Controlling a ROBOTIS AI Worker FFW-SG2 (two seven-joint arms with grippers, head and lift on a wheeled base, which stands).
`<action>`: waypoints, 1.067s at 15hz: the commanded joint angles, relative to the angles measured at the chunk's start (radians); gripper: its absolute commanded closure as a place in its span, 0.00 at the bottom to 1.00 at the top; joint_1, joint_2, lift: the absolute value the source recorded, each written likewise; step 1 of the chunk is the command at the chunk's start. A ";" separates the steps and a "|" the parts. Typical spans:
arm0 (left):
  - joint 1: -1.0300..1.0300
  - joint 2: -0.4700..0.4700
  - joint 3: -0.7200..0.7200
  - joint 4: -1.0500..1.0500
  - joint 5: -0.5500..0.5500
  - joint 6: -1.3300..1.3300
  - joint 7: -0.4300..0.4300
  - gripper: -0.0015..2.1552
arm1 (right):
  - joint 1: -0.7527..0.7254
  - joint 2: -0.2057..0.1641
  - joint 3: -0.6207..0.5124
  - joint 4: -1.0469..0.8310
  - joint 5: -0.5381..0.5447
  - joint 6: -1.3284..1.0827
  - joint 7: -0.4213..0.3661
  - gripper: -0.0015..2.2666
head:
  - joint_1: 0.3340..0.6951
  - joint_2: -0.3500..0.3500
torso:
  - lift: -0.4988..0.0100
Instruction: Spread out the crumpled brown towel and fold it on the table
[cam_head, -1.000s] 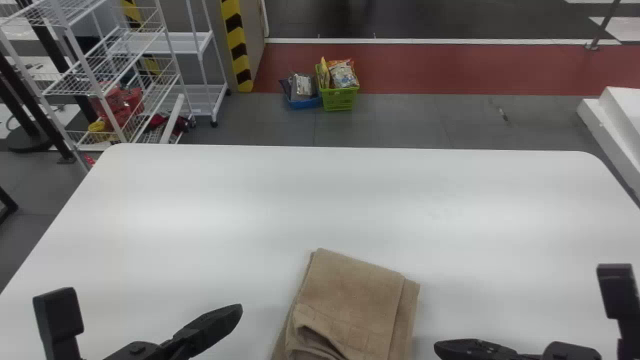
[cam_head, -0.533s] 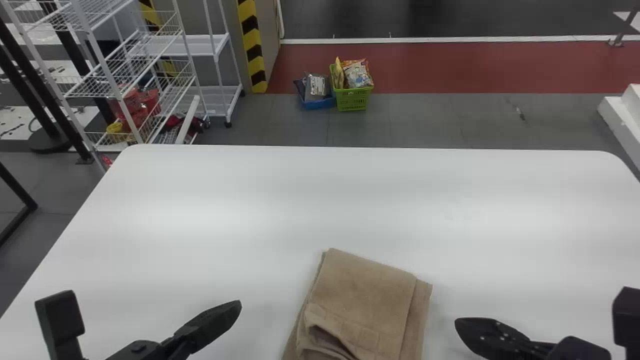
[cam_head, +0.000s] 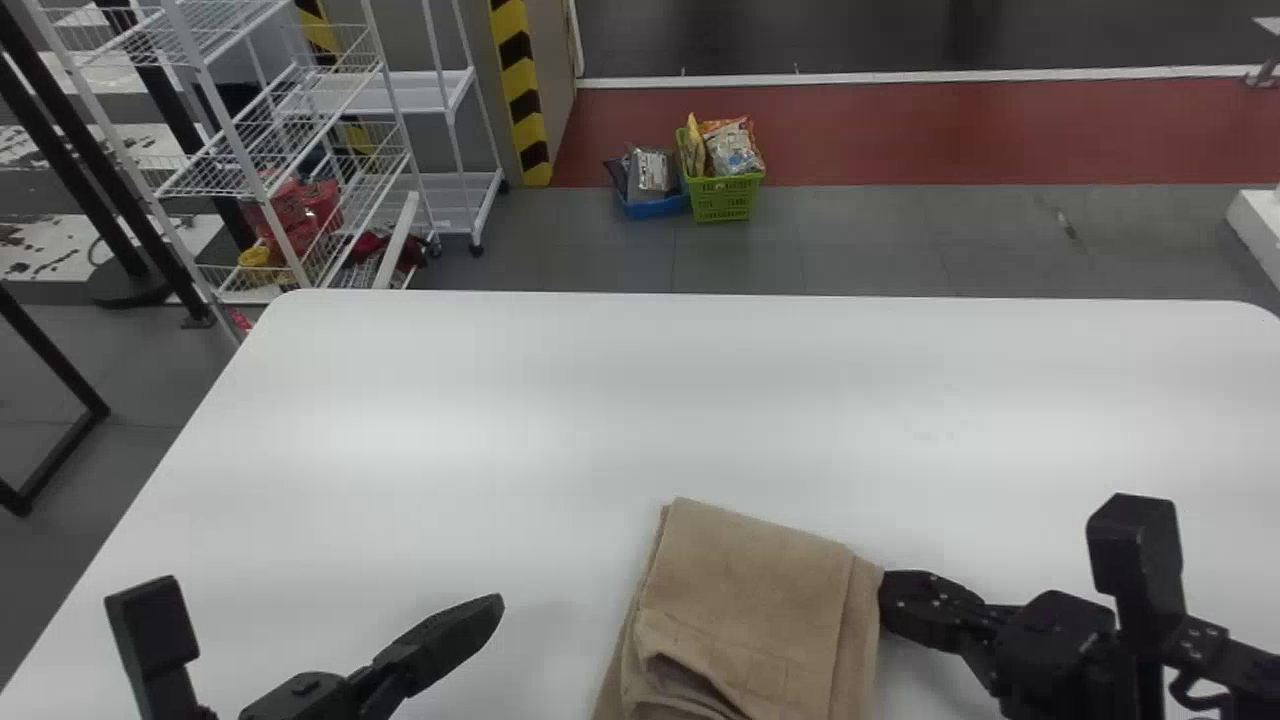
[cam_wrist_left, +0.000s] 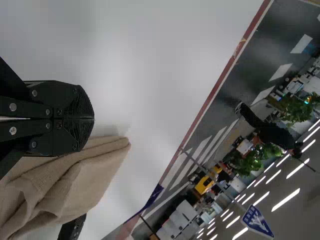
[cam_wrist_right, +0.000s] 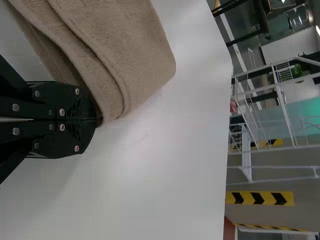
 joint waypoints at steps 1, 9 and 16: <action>0.002 -0.005 0.017 -0.008 0.029 0.000 -0.010 0.99 | -0.056 0.001 0.050 0.056 0.021 0.006 -0.017 0.95 | 1.00 0.70 | 0.73; 0.074 -0.016 0.075 -0.105 0.179 0.123 -0.102 0.99 | 0.010 0.001 -0.022 -0.073 -0.004 0.055 0.002 0.94 | 1.00 0.75 | 0.73; 0.063 -0.016 -0.064 -0.108 0.116 0.150 -0.108 0.99 | 0.137 0.001 -0.367 -0.160 -0.231 -0.012 0.135 0.94 | 1.00 0.35 | 0.73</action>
